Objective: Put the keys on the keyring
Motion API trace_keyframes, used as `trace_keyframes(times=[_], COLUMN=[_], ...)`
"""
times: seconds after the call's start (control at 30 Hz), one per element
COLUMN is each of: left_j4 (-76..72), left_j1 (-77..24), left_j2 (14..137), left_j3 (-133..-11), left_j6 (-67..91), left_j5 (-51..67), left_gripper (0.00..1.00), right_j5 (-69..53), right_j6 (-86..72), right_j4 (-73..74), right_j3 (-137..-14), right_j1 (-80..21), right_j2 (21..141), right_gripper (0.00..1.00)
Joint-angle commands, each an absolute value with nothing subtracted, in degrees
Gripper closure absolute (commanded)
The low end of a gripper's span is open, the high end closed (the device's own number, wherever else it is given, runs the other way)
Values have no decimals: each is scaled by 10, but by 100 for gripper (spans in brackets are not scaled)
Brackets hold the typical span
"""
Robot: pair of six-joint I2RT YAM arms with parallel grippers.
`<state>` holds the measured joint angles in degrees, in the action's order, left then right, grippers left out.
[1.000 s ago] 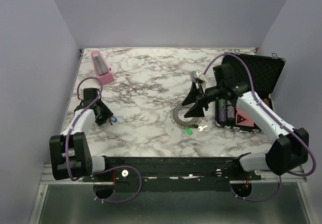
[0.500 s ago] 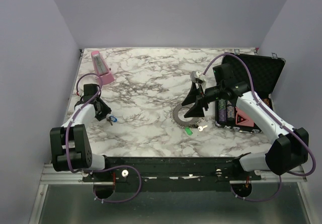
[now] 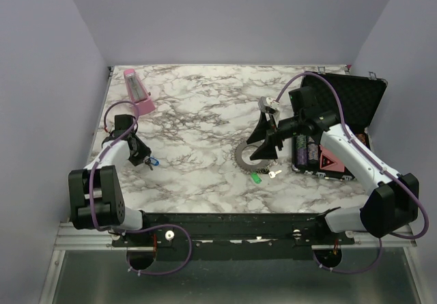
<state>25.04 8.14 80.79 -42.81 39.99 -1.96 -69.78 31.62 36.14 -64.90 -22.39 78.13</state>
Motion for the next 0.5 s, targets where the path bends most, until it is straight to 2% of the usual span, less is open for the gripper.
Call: trace_keyframes(times=[0.0, 0.1, 0.3, 0.33, 0.47], left_j4=[258, 259, 262, 261, 259], left_j1=[83, 83, 83, 83, 83], left_j2=[822, 831, 843, 843, 845], left_j3=[-442, -450, -457, -456, -456], left_j6=[410, 410, 410, 410, 408], left_j5=[-35, -35, -38, -37, -36], left_gripper=[58, 69, 69, 73, 78], right_j5=[-708, -708, -708, -708, -708], right_j6=[330, 332, 336, 336, 337], right_j4=[374, 376, 381, 381, 381], right_j3=[-655, -657, -658, -659, -658], right_j1=[-221, -221, -221, -221, -221], right_j2=[778, 777, 775, 776, 776], right_gripper=[24, 24, 24, 24, 24])
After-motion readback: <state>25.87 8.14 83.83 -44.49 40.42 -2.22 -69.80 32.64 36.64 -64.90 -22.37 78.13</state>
